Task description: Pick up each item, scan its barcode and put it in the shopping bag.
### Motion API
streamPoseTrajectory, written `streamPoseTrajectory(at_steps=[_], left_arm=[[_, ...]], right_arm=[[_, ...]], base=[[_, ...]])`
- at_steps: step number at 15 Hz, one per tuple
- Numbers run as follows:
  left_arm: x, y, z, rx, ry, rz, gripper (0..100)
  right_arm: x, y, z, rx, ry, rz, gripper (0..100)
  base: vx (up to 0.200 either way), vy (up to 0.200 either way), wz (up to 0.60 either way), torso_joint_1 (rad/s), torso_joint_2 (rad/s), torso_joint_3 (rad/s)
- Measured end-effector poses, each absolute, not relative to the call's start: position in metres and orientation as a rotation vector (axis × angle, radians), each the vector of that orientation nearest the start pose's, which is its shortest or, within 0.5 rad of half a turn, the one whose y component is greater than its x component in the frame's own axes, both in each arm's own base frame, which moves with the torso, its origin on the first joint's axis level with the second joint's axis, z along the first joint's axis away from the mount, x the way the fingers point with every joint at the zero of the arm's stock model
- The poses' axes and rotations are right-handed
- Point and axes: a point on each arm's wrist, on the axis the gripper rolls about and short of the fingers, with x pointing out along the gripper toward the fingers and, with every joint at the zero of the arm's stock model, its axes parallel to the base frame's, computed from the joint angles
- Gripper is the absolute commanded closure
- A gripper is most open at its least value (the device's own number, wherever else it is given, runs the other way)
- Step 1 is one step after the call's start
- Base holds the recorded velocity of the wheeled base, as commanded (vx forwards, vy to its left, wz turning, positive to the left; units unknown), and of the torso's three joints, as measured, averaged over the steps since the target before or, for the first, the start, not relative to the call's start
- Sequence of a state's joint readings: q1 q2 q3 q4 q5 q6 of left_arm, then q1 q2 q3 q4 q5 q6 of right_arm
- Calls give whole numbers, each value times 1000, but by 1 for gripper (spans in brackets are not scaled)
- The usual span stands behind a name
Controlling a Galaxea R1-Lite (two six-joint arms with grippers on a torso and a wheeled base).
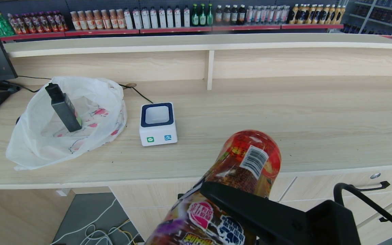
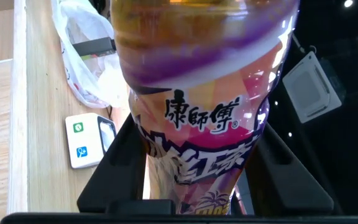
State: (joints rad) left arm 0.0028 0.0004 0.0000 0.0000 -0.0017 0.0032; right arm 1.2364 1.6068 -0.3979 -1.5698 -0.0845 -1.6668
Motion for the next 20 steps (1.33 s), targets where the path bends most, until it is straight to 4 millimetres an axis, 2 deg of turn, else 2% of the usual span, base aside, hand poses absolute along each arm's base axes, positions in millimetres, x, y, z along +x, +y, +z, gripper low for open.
streamPoseTrajectory(at_steps=[9,12,15,20], left_arm=[[-23,0,75,3,0,1,0],[-23,0,75,3,0,1,0],[-23,0,75,3,0,1,0],[-23,0,75,3,0,1,0]], right_arm=[[80,225,199,-1194,-1106,605,100],[79,223,194,-997,-990,735,100],[79,224,189,-906,-923,799,100],[81,223,187,-560,-722,951,100]], base=[[0,0,0,0,0,0],[0,0,0,0,0,0],[0,0,0,0,0,0],[0,0,0,0,0,0]])
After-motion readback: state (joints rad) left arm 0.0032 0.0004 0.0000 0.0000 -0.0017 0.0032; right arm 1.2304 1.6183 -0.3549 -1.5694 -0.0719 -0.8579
